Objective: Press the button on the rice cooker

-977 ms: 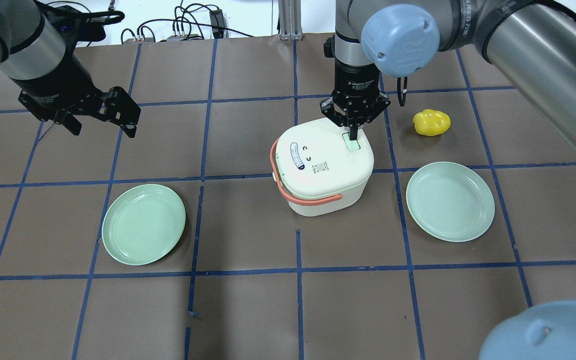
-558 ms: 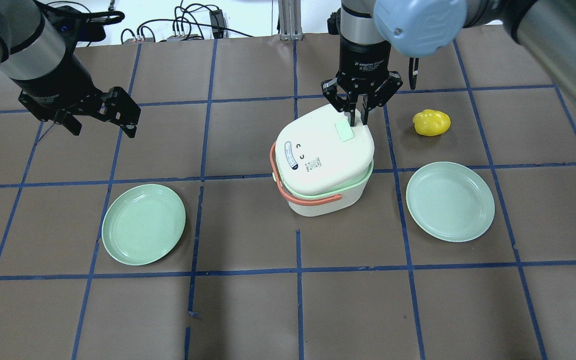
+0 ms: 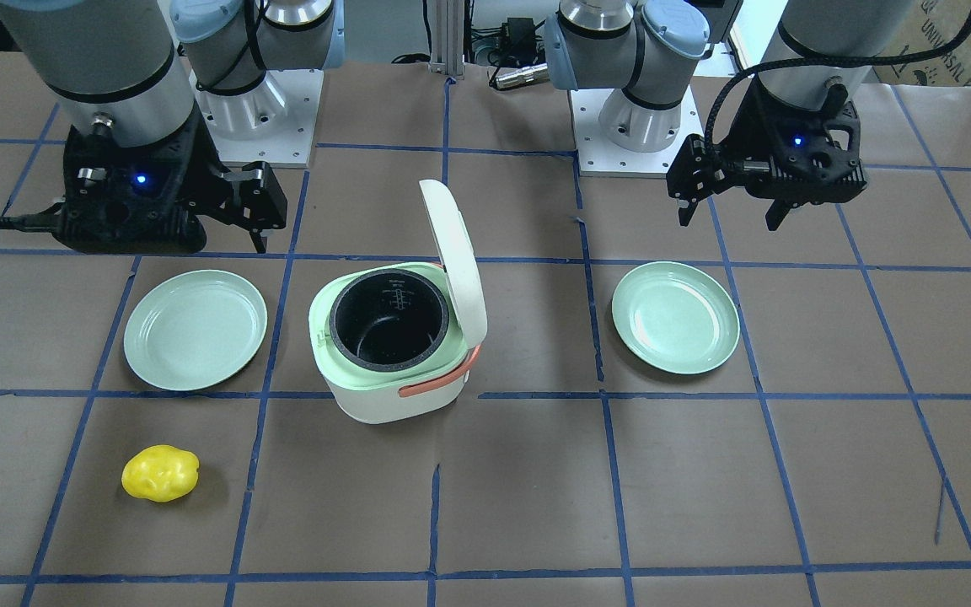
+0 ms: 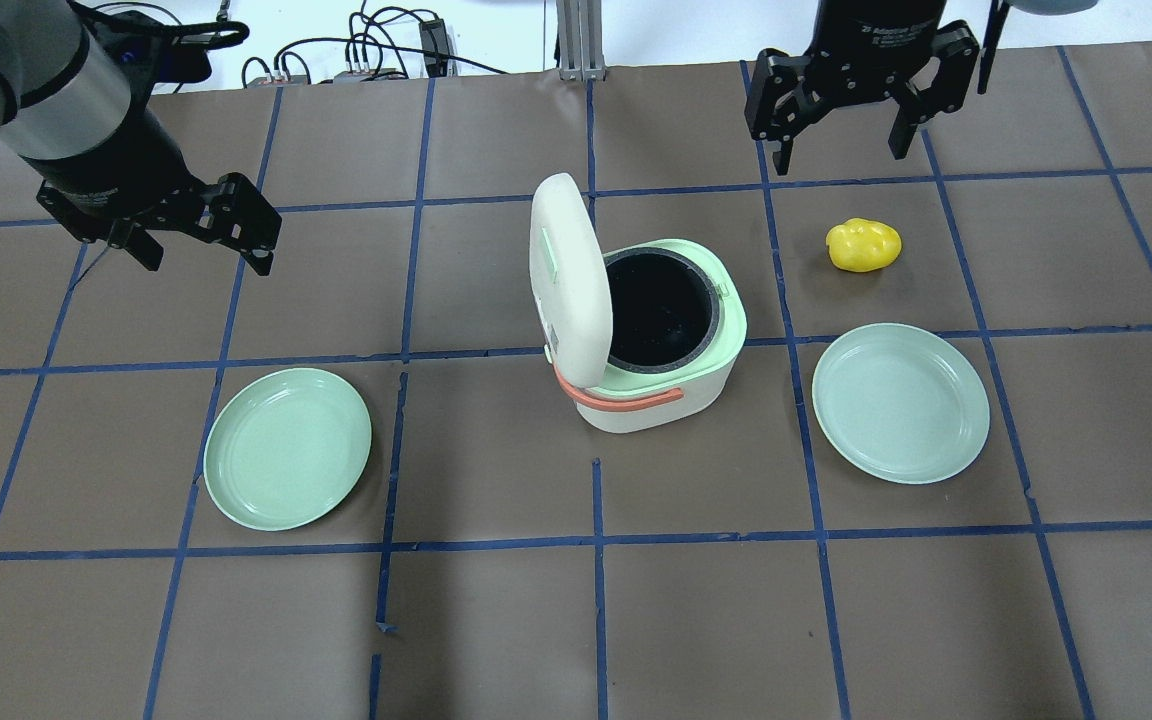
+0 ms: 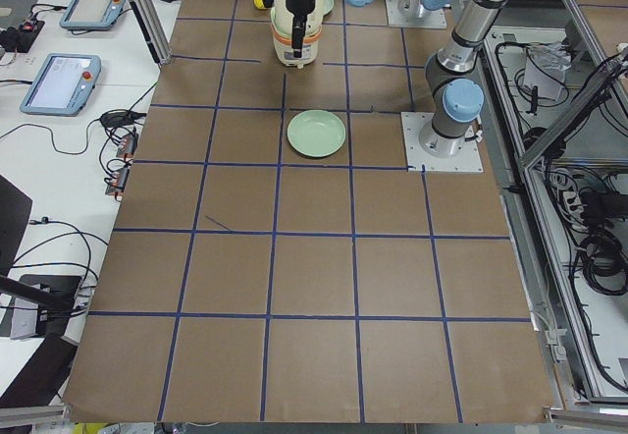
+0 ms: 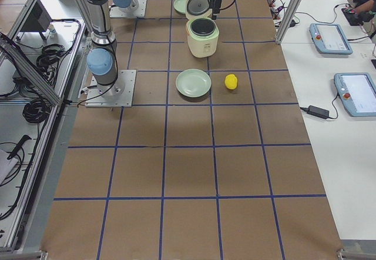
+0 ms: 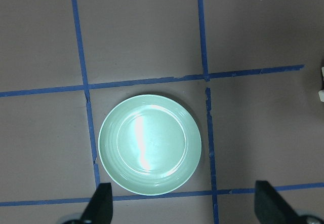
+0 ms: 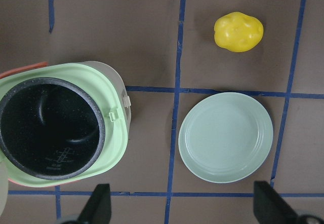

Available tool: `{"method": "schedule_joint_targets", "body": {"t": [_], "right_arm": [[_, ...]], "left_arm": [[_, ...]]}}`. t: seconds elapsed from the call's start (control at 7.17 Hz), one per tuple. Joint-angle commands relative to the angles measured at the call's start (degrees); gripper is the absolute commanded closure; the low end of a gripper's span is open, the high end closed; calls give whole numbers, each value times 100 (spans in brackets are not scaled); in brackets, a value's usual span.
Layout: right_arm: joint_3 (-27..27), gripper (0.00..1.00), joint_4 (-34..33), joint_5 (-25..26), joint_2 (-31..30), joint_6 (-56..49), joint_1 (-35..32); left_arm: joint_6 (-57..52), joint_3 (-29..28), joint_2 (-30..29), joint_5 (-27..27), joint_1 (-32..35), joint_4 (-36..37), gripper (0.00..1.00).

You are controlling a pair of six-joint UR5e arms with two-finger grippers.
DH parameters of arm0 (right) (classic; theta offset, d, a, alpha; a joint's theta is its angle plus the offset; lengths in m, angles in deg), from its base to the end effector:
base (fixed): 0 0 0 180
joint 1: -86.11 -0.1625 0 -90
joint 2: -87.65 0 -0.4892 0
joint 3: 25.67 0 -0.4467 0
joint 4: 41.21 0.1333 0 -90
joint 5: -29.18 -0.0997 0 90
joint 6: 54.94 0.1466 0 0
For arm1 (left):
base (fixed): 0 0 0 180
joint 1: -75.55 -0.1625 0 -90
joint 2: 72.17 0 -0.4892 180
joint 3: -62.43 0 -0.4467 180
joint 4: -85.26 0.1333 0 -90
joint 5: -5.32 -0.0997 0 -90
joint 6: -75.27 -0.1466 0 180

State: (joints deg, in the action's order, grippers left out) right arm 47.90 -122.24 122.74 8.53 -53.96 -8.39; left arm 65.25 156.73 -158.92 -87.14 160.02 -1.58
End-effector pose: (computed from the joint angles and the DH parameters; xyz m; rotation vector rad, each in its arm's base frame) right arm 0.1731 -0.6161 0.5341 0.0973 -3.0739 -0.0871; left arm -0.0759 -0.5337 0.5000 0.1200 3.0914 -0.0475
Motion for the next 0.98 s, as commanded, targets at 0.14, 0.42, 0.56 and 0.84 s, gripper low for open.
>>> {"method": "schedule_joint_targets", "body": {"t": [0.14,0.42,0.56,0.84], "right_arm": [[44,0,-53,101,-24,-81,106],[44,0,-44,-4,-15,-20,72],[70,0,-44,-13,-15,-54,71],[105,0,-44,-5,-15,-64,80]], "left_arm": [[0,0,0,0,0,0,0],[0,0,0,0,0,0,0],[0,0,0,0,0,0,0],[0,0,0,0,0,0,0]]}}
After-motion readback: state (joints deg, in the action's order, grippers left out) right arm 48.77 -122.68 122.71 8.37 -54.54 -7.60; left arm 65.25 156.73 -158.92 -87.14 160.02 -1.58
